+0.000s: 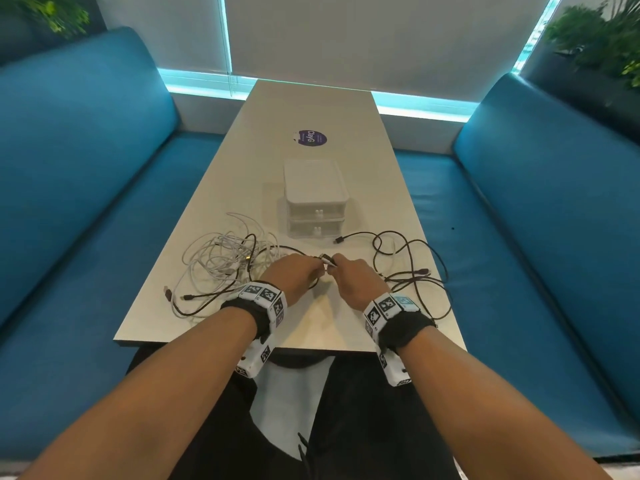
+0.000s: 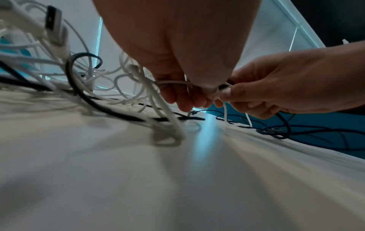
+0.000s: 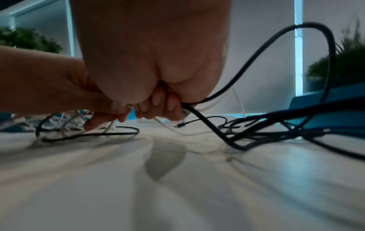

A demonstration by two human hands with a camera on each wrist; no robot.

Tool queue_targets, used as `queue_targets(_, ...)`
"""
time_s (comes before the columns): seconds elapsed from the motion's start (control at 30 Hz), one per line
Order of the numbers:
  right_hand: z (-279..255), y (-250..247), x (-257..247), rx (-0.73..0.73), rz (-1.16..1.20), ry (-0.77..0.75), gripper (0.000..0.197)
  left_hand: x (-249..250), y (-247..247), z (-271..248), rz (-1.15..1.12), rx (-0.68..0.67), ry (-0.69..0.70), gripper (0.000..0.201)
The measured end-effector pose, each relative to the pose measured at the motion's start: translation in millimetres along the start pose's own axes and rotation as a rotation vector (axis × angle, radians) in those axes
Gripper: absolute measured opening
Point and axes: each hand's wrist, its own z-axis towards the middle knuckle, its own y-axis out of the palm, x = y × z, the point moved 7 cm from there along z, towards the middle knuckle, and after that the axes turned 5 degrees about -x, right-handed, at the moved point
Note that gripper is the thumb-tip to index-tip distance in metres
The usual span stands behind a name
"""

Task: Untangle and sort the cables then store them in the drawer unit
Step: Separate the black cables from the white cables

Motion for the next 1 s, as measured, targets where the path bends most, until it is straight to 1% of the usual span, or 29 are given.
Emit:
queue_targets(0.1,-1.8,-6.3,5.2,0.029,-0.141,0.003,0.021,3.2,-1.5,0.8,-0.019,0.022,-0.011,0.023)
queue_targets(0.17,-2.8,-14.4,21.5,0.06,-0.188,0.067,0.02,0.4,-3.9,2.6,-0.01,0.016,-0.024,0.025)
queue_targets(0.3,-13.0,-28.9,64.8,0.091,-0.19,0.259,0.021,-13.2,-4.2,6.4,0.057,-0.032,-0.03,0.027)
queue_targets(0.37,-14.2,-31.3,67.4,0.104,-0.132,0.282,0.021,-16.4,-3.1,7.0,0.063,-0.048,-0.044,0.027)
queue_targets(0.43,-12.0,-33.1,57.4,0.141,-0.028,0.254,0.022,-14.7,-1.3,6.8,0.059,-0.06,-0.055,0.026)
queue_targets(0.5,-10.3,-33.7,34.9,0.196,0.063,0.155,0.028,-10.4,-0.8,6.2,0.058,-0.046,-0.057,0.023)
queue_targets(0.53,-9.3,-31.2,20.8,0.199,0.085,0.084,0.03,-7.5,-1.1,6.0,0.063,-0.033,-0.051,0.021)
queue_targets(0.6,-6.7,-16.7,-1.6,0.128,0.107,-0.025,0.031,-2.7,0.1,6.3,0.081,-0.028,-0.038,0.02)
queue_targets(0.63,-4.9,-9.0,-7.0,0.085,0.119,-0.04,0.028,-1.9,0.1,6.1,0.077,-0.03,-0.031,0.02)
queue_targets(0.7,-1.7,-1.7,-7.2,0.043,0.141,-0.029,0.024,-2.3,-0.7,4.9,0.05,-0.029,-0.017,0.02)
queue_targets(0.83,-1.6,-0.7,-2.6,-0.009,0.134,-0.026,0.025,-3.9,-0.1,0.2,0.015,-0.035,-0.01,0.028)
queue_targets(0.9,-2.1,-4.8,4.6,0.001,0.111,-0.016,0.024,-4.7,-3.8,0.7,0.006,-0.044,-0.018,0.028)
queue_targets(1.0,-2.4,-16.1,24.9,0.049,0.039,0.043,0.024,-7.4,-13.4,3.7,0.002,-0.073,-0.01,0.025)
